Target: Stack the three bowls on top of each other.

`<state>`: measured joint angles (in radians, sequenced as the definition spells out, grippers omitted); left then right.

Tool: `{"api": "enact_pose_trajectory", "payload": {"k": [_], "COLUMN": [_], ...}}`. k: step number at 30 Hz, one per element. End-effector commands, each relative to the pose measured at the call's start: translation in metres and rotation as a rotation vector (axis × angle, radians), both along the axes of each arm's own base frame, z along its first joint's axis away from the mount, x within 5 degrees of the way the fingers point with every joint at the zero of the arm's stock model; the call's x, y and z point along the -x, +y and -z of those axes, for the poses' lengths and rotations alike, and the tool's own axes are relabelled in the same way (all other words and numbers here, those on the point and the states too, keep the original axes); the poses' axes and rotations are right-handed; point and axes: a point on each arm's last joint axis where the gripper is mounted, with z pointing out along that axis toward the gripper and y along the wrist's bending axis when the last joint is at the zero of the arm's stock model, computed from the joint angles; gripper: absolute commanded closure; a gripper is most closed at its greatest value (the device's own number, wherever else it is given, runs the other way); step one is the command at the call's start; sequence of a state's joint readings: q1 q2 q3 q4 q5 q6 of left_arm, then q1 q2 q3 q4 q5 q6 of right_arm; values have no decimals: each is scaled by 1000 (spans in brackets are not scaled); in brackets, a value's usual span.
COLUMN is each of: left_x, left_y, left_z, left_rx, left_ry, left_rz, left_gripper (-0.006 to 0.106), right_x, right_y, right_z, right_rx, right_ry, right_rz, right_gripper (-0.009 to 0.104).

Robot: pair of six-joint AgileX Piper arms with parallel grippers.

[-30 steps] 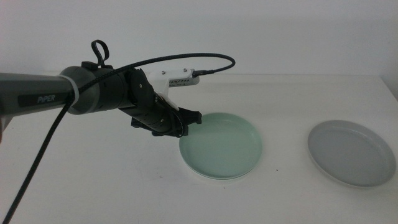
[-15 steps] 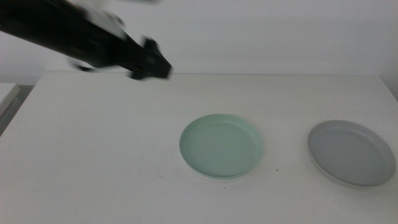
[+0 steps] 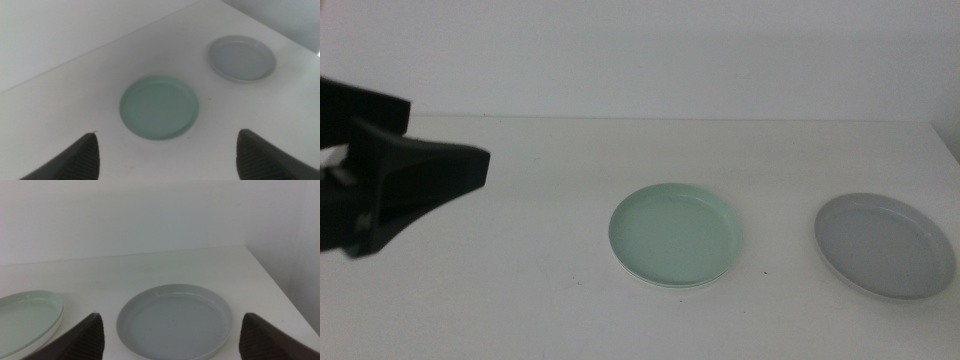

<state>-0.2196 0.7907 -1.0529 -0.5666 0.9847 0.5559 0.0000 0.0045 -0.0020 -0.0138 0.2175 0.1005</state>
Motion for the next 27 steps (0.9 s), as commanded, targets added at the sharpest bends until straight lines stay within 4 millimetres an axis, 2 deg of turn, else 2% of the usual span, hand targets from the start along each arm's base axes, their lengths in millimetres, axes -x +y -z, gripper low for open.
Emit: {"api": "enact_pose_trajectory", "payload": {"k": [1, 9, 23, 27], "left_x": [5, 6, 1, 1], "left_y": [0, -1, 1, 1], "left_z": [1, 2, -3, -3], "left_rx": [30, 50, 77, 77], "left_ry": [16, 48, -17, -17], "left_rz": [6, -7, -44, -44], "left_gripper": [7, 7, 7, 7], "right_x": [0, 0, 0, -1], "right_y": [-1, -1, -1, -1], "right_z": [0, 0, 0, -10], "right_rx": [8, 8, 8, 67], "right_ry": [-12, -12, -12, -121], "right_rz": [8, 8, 8, 6], "right_gripper": [2, 2, 2, 2]}}
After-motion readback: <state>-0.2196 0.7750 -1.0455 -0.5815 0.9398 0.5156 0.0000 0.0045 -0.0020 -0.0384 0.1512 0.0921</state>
